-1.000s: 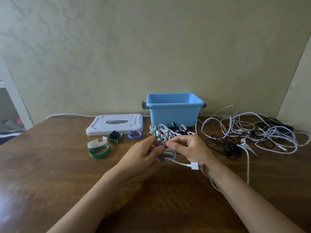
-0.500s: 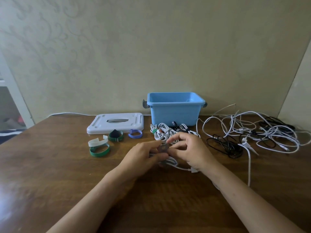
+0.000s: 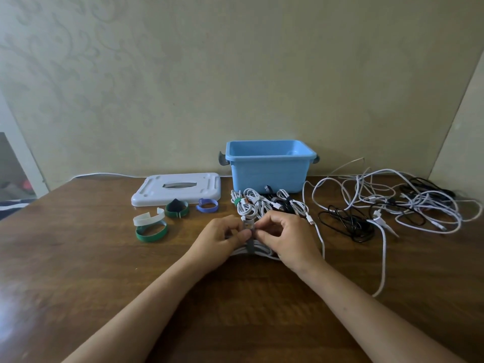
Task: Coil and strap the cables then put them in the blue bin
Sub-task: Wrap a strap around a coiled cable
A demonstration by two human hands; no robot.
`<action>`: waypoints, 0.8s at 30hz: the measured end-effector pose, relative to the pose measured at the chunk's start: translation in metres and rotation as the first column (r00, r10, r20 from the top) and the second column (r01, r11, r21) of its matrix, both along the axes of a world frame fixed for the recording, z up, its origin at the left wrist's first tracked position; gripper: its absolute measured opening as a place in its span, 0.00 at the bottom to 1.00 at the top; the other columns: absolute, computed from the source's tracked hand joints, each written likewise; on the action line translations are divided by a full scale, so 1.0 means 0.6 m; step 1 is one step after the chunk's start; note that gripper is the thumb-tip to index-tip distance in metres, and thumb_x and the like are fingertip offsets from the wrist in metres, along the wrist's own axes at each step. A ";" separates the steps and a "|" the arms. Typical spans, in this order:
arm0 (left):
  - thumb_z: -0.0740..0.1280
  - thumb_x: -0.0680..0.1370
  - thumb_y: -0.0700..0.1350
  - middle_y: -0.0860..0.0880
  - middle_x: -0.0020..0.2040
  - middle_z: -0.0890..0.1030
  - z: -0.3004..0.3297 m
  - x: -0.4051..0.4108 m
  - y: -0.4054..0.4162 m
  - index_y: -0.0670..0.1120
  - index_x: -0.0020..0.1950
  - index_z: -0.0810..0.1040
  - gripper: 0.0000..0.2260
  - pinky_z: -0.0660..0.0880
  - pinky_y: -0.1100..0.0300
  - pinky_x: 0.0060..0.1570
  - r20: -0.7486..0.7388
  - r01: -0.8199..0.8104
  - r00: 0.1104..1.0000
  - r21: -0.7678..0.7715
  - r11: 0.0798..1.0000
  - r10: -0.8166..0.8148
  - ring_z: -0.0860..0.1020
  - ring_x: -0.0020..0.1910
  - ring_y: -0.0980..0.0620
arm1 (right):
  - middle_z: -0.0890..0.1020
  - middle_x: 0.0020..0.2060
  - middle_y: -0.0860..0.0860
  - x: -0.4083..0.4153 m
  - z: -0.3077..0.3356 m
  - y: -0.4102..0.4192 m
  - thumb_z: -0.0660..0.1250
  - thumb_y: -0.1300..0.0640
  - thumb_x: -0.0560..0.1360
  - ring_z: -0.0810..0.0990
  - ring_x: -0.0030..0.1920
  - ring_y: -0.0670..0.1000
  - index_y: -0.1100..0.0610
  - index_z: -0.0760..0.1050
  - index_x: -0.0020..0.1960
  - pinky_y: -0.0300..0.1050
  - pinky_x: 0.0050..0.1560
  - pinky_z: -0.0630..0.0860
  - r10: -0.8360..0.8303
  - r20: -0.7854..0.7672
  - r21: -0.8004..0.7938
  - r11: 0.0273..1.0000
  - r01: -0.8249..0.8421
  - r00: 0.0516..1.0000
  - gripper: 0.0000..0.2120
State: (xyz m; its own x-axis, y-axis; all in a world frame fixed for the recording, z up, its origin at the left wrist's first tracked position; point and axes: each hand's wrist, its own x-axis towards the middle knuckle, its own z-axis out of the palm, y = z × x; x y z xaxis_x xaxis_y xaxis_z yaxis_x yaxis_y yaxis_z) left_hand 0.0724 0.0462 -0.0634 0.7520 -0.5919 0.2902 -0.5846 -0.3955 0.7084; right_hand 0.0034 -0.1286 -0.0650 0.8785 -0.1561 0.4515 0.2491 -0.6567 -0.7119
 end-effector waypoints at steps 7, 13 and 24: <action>0.72 0.77 0.49 0.46 0.38 0.81 0.000 -0.002 0.000 0.48 0.43 0.81 0.06 0.69 0.66 0.34 -0.113 -0.010 0.994 -0.058 0.998 0.004 0.73 0.33 0.58 | 0.85 0.41 0.40 -0.004 0.003 0.003 0.76 0.58 0.74 0.83 0.44 0.38 0.48 0.83 0.48 0.38 0.48 0.81 -0.016 0.014 -0.090 0.996 0.018 1.000 0.07; 0.70 0.78 0.52 0.45 0.41 0.82 0.004 -0.009 -0.004 0.46 0.44 0.82 0.09 0.74 0.58 0.41 -0.241 -0.025 0.971 -0.073 0.997 0.007 0.77 0.38 0.52 | 0.86 0.42 0.42 -0.007 0.009 0.006 0.76 0.58 0.75 0.83 0.43 0.40 0.41 0.64 0.61 0.33 0.44 0.79 -0.020 0.032 -0.126 0.992 0.024 0.999 0.26; 0.72 0.77 0.48 0.47 0.43 0.83 0.000 -0.011 -0.006 0.51 0.52 0.72 0.09 0.80 0.47 0.46 -0.109 -0.008 0.994 -0.138 0.990 -0.007 0.81 0.43 0.45 | 0.86 0.44 0.42 -0.006 0.008 0.001 0.76 0.58 0.74 0.84 0.46 0.39 0.43 0.74 0.58 0.27 0.44 0.76 0.020 0.033 -0.169 0.985 -0.015 0.999 0.19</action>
